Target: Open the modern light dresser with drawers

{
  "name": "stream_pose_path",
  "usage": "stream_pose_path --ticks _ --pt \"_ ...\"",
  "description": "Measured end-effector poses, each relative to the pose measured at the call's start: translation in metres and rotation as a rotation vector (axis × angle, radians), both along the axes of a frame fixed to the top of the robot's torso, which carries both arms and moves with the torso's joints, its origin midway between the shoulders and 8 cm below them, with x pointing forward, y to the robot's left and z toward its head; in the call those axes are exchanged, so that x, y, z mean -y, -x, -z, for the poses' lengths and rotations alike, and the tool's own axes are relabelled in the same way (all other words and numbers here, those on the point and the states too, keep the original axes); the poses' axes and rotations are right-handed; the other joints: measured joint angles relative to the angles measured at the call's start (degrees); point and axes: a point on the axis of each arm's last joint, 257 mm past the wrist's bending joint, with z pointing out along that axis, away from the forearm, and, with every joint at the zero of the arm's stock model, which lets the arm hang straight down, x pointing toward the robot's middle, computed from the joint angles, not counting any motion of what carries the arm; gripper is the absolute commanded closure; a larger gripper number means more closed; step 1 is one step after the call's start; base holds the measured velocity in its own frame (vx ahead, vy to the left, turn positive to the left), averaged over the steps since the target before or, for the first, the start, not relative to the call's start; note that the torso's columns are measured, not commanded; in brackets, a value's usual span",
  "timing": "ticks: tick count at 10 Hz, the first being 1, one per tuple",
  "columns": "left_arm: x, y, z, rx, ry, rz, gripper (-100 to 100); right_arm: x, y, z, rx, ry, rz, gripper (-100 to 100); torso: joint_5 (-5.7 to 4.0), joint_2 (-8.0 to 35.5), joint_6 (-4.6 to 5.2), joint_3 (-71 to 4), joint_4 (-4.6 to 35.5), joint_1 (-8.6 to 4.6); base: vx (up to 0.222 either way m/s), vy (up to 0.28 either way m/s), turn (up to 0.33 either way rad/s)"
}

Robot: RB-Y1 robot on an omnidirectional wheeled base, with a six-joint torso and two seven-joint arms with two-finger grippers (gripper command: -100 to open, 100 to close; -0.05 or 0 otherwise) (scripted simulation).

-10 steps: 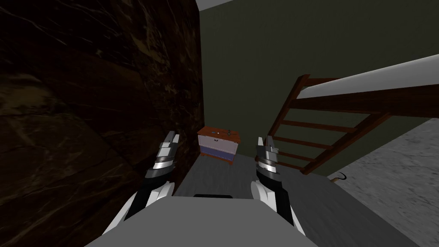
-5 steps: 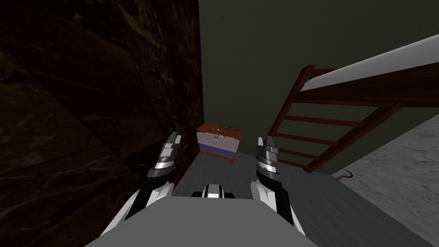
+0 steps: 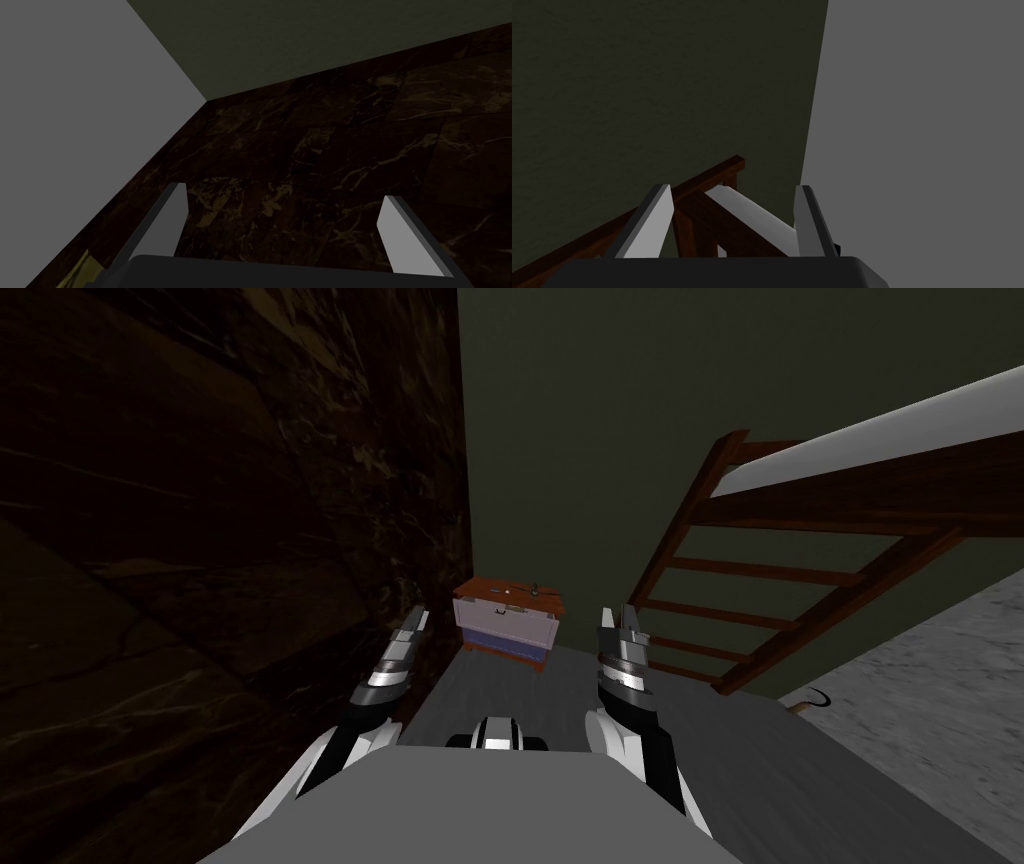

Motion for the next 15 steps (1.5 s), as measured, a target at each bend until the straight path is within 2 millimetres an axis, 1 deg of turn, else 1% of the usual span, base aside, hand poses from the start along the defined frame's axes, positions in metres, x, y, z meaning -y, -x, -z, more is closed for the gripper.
stream_pose_path --ticks 5,8,12,14,15 --pt "0.002 -0.009 0.043 -0.05 -0.072 0.013 -100 0.0 0.0 0.0 0.0 0.0 0.0 0 0.0 0.0 0.0 0.0 0.0 0.02 0.088 -0.018 -0.011" --pt "-0.002 -0.013 0.062 -0.076 -0.094 0.014 -100 0.0 0.0 0.0 0.0 0.0 0.0 0 -0.02 0.1 0.0 0.0 0.0 -0.03 0.076 -0.027 -0.01" --pt "-0.002 -0.015 0.096 -0.112 -0.131 0.017 -100 0.0 0.0 0.0 0.0 0.0 0.0 0 0.0 0.1 0.0 0.0 0.0 0.01 0.097 -0.019 -0.012" --pt "-0.005 -0.015 0.113 -0.134 -0.143 0.016 -100 0.0 0.0 0.0 0.0 0.0 0.0 0 -0.01 0.1 0.0 0.0 0.0 -0.02 0.083 -0.019 -0.009" --pt "-0.004 -0.015 0.118 -0.141 -0.148 0.017 -100 0.0 0.0 0.0 0.0 0.0 0.0 0 -0.01 0.1 0.0 0.0 0.0 -0.01 0.084 -0.024 -0.015"
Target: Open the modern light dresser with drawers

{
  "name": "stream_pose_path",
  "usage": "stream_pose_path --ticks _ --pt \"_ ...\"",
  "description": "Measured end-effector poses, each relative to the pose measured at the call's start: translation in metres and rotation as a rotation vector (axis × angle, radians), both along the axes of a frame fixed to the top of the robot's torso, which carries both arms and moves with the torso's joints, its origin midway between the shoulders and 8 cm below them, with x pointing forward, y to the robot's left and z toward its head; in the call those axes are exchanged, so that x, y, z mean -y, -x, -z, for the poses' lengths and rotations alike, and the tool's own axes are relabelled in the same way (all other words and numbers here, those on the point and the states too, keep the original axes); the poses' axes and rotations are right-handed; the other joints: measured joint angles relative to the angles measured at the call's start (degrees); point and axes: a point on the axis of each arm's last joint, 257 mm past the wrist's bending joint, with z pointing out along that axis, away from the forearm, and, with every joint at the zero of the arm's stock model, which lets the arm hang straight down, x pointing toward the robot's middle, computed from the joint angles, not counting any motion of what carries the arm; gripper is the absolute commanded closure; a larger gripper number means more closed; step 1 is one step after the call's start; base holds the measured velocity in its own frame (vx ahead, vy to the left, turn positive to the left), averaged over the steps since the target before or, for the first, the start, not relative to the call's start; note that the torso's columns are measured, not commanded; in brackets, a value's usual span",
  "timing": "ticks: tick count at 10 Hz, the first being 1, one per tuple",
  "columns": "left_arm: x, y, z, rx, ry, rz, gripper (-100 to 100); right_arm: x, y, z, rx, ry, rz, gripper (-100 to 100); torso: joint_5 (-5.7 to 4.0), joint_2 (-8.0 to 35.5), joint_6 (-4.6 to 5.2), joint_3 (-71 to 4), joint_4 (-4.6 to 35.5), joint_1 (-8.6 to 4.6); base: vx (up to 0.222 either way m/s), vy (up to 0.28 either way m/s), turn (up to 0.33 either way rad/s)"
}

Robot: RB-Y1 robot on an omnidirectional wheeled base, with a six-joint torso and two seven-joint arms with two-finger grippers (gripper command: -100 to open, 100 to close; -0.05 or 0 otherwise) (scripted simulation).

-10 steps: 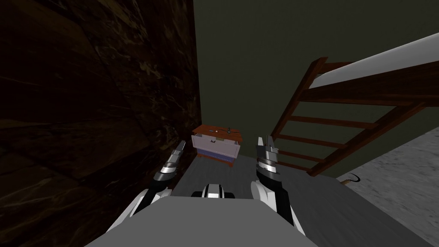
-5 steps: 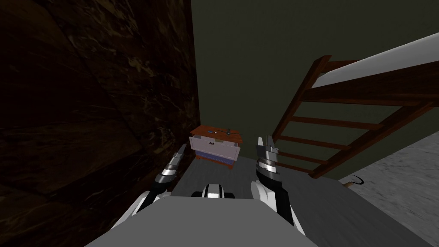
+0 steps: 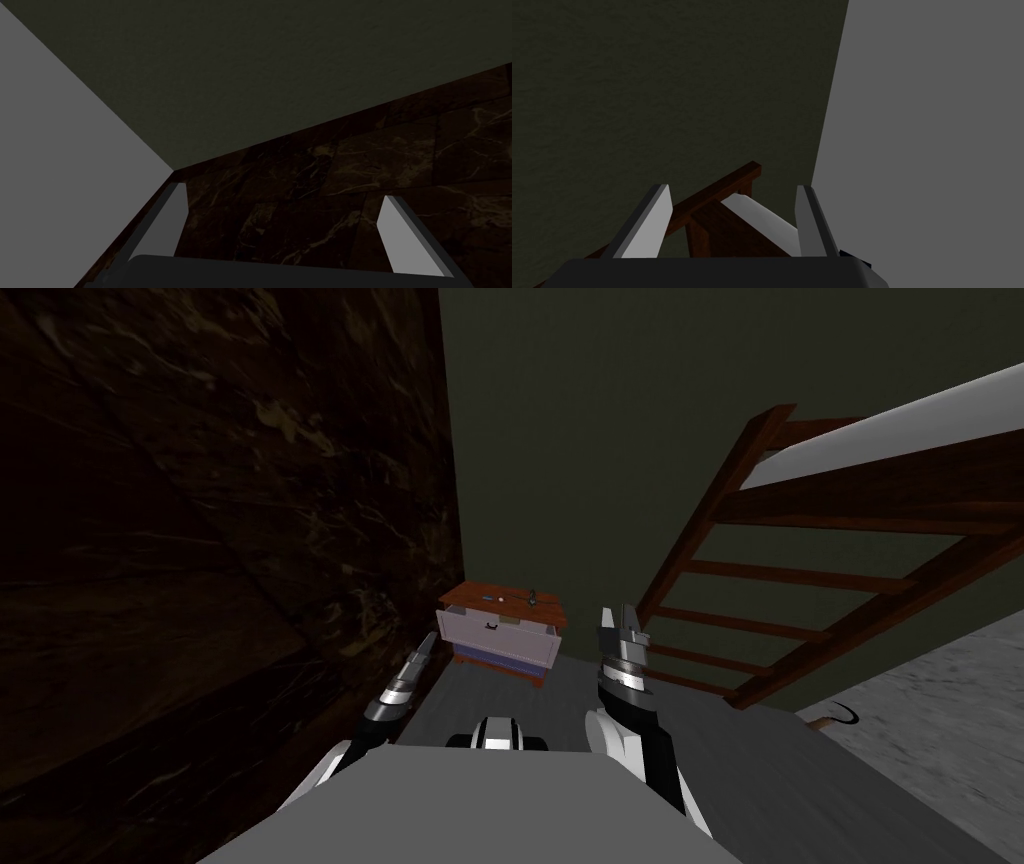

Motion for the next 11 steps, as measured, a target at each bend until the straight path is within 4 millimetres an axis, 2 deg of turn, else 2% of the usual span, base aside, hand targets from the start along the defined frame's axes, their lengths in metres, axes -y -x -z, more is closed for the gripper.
stream_pose_path --ticks 11 --pt "-0.001 0.007 0.08 -0.089 -0.053 0.002 -100 0.0 0.0 0.0 0.0 0.0 0.0 0 0.0 -0.1 0.0 0.0 0.0 -0.03 0.086 -0.02 -0.011"
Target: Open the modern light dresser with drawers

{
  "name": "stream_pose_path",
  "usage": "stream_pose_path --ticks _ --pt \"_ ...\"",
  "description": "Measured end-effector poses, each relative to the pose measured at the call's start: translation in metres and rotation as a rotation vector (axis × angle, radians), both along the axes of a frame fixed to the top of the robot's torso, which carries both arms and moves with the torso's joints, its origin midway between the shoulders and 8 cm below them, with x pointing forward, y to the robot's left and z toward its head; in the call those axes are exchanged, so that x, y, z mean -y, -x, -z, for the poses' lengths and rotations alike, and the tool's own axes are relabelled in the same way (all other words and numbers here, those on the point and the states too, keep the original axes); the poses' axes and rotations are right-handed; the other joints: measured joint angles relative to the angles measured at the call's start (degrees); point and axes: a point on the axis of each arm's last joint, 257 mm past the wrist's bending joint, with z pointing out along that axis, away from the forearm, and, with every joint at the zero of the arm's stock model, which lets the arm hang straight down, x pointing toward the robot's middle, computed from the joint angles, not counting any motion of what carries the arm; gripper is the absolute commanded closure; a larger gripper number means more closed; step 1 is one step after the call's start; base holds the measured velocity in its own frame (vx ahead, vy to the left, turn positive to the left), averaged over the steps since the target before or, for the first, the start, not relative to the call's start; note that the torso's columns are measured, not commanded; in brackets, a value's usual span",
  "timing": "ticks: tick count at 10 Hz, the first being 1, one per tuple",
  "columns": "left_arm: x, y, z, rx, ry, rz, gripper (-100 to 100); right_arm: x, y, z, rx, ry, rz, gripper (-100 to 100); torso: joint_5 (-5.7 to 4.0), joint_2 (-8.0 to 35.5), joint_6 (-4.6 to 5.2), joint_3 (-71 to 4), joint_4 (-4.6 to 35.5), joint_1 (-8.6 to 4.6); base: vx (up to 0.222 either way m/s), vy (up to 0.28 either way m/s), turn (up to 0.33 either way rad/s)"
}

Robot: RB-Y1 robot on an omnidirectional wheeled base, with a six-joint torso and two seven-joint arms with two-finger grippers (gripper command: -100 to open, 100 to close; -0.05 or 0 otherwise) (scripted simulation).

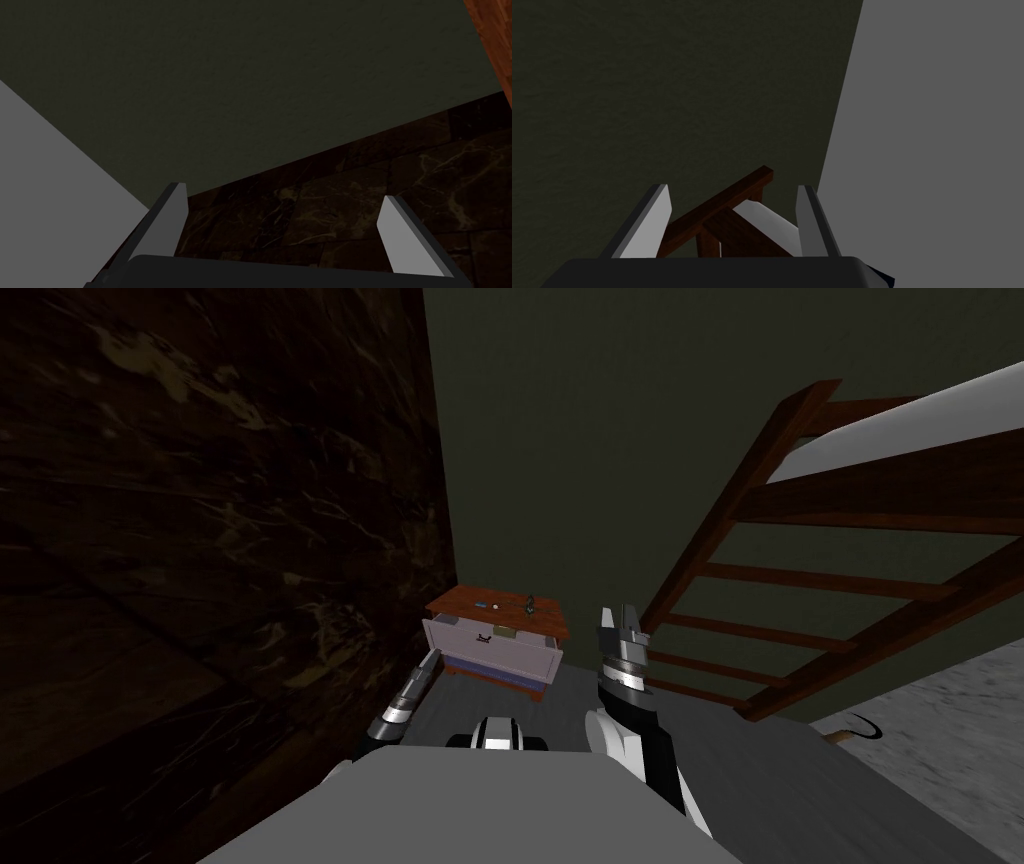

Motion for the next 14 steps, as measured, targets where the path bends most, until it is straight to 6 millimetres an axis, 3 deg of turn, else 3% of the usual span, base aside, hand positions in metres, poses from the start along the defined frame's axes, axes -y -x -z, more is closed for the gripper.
stream_pose_path --ticks 14 --pt "0.004 0.028 0.093 -0.128 -0.022 0.005 -100 0.0 0.0 0.0 0.0 0.0 0.0 0 0.01 0.0 0.0 0.0 0.0 0.05 0.088 -0.019 -0.011"
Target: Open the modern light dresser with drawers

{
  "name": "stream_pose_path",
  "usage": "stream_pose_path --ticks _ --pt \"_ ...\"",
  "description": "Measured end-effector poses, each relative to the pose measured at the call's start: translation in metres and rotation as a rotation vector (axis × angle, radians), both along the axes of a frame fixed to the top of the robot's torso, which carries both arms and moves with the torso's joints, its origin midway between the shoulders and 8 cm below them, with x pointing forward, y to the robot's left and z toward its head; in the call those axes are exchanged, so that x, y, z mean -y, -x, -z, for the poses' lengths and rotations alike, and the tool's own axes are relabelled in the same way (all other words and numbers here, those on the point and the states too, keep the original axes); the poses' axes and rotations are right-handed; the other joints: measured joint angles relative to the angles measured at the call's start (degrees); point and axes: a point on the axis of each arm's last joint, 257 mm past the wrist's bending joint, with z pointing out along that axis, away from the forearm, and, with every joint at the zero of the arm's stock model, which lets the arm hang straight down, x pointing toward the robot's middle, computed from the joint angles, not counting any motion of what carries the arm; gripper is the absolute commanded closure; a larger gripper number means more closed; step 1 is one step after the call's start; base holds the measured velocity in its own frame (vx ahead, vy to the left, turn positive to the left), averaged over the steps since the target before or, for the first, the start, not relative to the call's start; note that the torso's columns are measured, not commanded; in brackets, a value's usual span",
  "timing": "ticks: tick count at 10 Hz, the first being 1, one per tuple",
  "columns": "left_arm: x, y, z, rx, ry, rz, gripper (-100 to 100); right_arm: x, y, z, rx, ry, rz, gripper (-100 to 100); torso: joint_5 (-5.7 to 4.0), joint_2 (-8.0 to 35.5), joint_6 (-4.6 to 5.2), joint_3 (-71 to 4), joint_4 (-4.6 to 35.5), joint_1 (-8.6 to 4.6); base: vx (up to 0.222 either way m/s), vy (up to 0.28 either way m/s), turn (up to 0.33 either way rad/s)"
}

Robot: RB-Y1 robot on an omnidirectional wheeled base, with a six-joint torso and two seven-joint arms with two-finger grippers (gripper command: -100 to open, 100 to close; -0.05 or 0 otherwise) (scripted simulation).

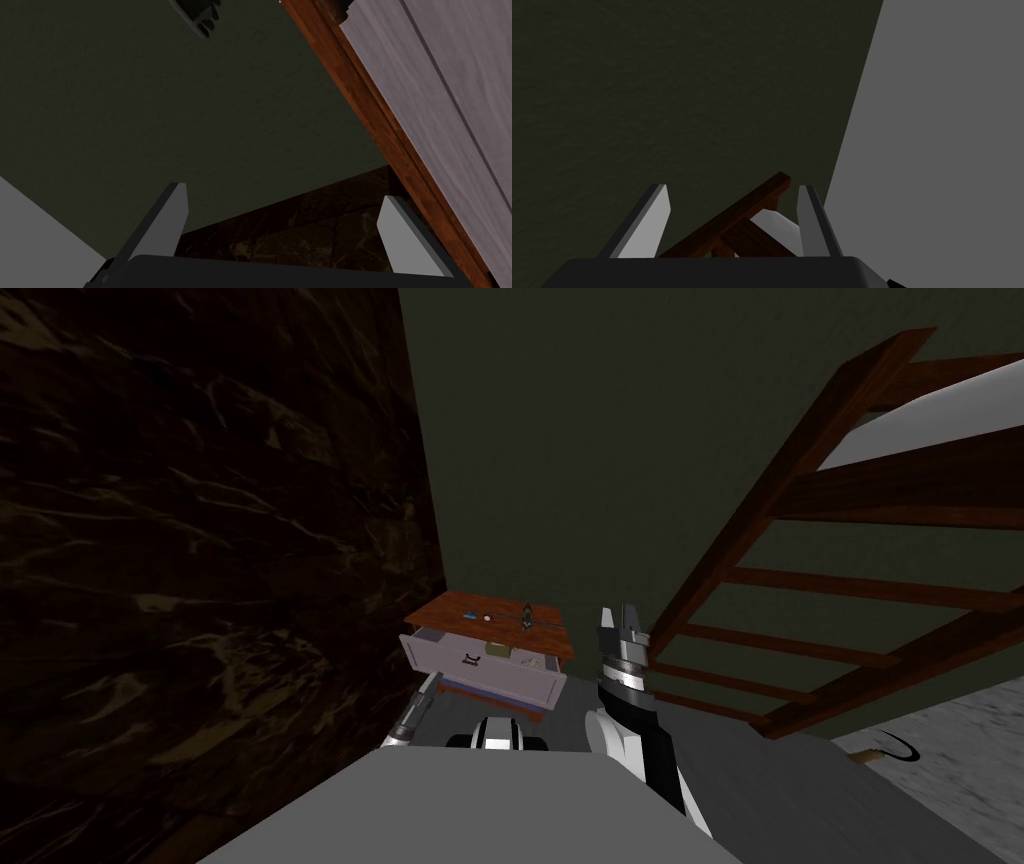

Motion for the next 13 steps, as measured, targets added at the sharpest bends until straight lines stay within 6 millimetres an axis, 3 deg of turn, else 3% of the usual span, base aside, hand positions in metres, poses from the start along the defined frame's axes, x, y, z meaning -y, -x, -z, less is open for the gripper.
stream_pose_path --ticks 5,13 --pt "0.016 0.02 0.036 -0.057 0.017 0.004 -100 0.0 0.0 0.0 0.0 0.0 0.0 0 0.01 0.2 0.0 0.1 0.1 0.01 0.106 -0.018 -0.011" --pt "0.047 0.042 0.069 -0.109 0.082 0.003 -100 0.0 0.0 0.0 0.0 0.0 0.0 0 0.01 0.2 0.0 0.1 0.0 0.04 0.055 -0.007 -0.017"
